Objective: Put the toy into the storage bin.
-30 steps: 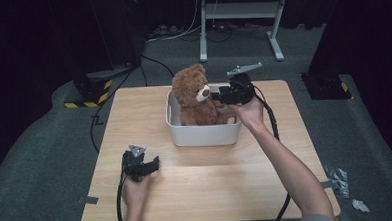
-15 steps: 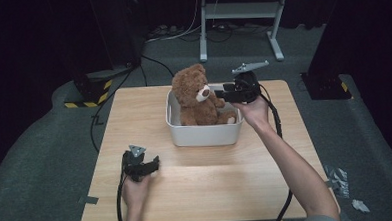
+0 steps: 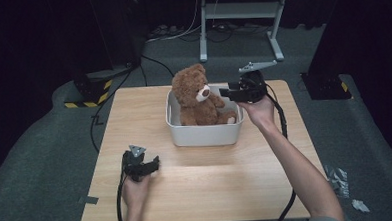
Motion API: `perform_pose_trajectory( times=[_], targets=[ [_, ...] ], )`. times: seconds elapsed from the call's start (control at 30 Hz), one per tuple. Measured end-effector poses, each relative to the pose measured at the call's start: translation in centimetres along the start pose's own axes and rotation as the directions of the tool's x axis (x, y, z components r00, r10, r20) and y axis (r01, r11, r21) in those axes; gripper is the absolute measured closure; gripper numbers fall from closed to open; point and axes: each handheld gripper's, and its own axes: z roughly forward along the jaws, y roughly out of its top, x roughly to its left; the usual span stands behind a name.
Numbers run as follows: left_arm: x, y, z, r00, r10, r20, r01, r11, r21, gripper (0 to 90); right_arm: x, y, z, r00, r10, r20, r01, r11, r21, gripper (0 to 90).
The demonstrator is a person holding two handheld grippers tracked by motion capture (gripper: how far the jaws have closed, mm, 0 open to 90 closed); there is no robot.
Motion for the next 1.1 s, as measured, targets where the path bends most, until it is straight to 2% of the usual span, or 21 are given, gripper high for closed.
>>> perform_pose_trajectory(
  times=[0.37, 0.63, 1.1],
  targets=[
    [0.0, 0.0, 0.0, 1.0000, 0.000, 0.000, 0.000, 1.0000, 0.000, 25.1, -0.8, -1.0, -1.2, 0.9997, 0.023, 0.010, -0.023, 0.9993, -0.030, 50.4],
    [0.0, 0.0, 0.0, 1.0000, 0.001, 0.000, -0.001, 1.0000, -0.001, 25.1, -0.6, -1.4, -2.1, 0.9999, 0.007, 0.009, -0.007, 0.9988, -0.048, 50.2],
    [0.0, 0.0, 0.0, 1.0000, 0.001, 0.000, -0.001, 1.0000, -0.001, 25.1, -1.2, -2.4, -3.0, 0.9995, 0.027, 0.017, -0.026, 0.9979, -0.059, 49.3]
  ],
)
